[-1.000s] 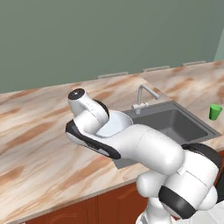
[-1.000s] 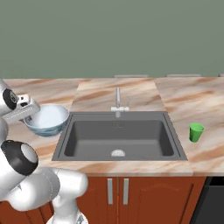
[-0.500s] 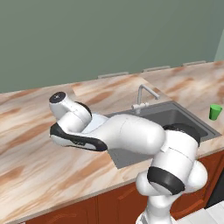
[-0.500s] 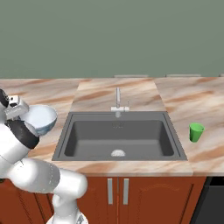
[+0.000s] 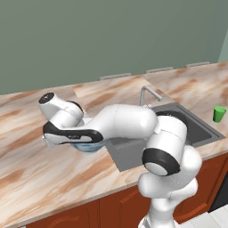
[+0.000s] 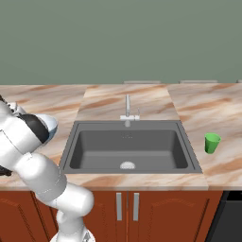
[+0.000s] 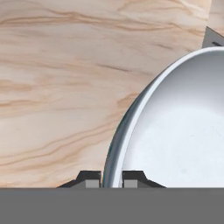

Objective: Pick the cup and bowl from the counter and place them on the counter next to the sink.

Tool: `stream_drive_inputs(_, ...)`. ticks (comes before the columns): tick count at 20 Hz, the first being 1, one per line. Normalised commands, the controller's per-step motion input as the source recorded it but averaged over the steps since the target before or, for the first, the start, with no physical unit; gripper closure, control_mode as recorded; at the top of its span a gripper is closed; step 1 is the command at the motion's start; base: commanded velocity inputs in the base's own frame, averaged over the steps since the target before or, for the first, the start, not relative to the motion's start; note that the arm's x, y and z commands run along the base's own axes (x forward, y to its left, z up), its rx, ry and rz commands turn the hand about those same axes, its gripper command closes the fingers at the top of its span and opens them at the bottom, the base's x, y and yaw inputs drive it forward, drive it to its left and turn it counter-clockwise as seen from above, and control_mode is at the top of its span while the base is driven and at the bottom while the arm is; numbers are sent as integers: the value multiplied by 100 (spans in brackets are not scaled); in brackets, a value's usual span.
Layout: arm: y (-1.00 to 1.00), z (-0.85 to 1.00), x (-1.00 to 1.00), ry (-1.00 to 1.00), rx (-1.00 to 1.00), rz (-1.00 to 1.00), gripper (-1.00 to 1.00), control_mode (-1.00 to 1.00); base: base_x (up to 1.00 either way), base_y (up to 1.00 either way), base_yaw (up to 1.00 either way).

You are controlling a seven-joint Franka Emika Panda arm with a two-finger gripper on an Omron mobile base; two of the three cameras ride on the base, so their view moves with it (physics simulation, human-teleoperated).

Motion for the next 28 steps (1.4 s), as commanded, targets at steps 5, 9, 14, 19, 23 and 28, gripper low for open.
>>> stream_drive_inputs(5, 0, -18, 5, -3, -6, 0, 100, -100, 0, 0, 0)
stream_drive_inputs(9, -1, -5, 1, 0, -1, 0, 100, -100, 0, 0, 0)
stream_drive_inputs(14, -10, -21, 1, 0, 0, 0, 100, -100, 0, 0, 0)
stream_drive_inputs(19, -16, -57, 0, -2, 0, -1, 100, -100, 0, 0, 0)
stream_drive_inputs(23, -10, -60, 1, -8, 0, 0, 100, -100, 0, 0, 0)
stream_drive_inputs(28, -3, -50, 4, -10, 0, 0, 100, -100, 0, 0, 0)
